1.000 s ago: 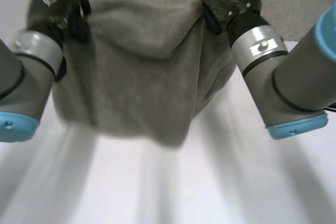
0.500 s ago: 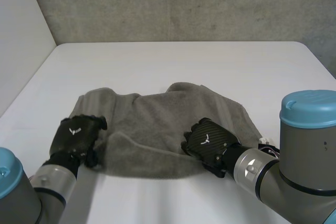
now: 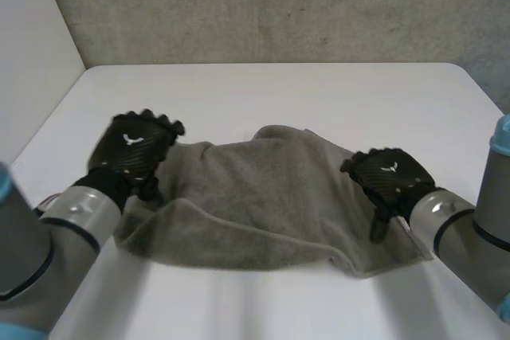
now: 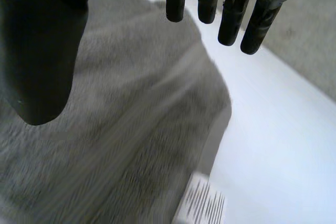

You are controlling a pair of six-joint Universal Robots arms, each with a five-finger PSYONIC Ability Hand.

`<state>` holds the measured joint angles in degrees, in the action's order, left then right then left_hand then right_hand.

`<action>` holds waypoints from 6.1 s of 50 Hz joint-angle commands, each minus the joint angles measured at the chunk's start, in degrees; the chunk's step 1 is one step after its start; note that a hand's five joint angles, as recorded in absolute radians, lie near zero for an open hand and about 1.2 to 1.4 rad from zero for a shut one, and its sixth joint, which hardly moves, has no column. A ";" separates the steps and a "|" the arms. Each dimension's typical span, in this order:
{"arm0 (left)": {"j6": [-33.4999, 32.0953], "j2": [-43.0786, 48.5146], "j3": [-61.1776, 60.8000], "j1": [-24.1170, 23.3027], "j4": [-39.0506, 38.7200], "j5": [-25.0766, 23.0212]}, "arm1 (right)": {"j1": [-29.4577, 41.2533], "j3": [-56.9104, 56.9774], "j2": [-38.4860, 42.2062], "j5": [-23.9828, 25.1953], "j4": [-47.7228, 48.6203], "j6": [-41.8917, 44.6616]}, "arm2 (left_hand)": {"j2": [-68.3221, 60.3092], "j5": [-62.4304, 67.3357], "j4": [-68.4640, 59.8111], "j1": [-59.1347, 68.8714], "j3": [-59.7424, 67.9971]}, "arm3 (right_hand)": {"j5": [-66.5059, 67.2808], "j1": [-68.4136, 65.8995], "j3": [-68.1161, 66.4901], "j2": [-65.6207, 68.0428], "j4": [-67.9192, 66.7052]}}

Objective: Fold the towel.

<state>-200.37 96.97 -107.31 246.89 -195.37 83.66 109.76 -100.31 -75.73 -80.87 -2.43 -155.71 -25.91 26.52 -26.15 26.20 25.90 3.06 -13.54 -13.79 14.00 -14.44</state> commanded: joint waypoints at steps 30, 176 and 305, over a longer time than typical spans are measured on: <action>-13.65 19.67 17.31 3.78 28.12 -5.62 | -4.99 -14.39 -2.76 6.87 4.80 -7.15 | -48.29 37.68 -48.05 48.00 48.30 | 0.05 0.43 0.68 -0.89 1.33; 6.66 -0.37 -15.56 5.00 -16.00 9.15 | 5.20 8.12 13.15 -1.37 9.44 -2.75 | -51.42 40.81 -51.18 51.13 51.43 | 23.27 -22.78 -22.54 22.33 -21.88; -10.13 10.35 9.92 3.34 20.04 -5.26 | -3.85 -6.48 7.08 1.42 14.56 14.47 | -28.03 17.42 -27.79 27.74 28.04 | 66.94 -66.46 -66.21 66.00 -65.56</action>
<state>-210.57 107.94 -97.02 250.34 -172.39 78.65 105.85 -106.78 -68.64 -79.37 12.15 -141.23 -81.64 81.88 -81.55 81.04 82.25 67.15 -76.69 -76.47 75.03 -76.56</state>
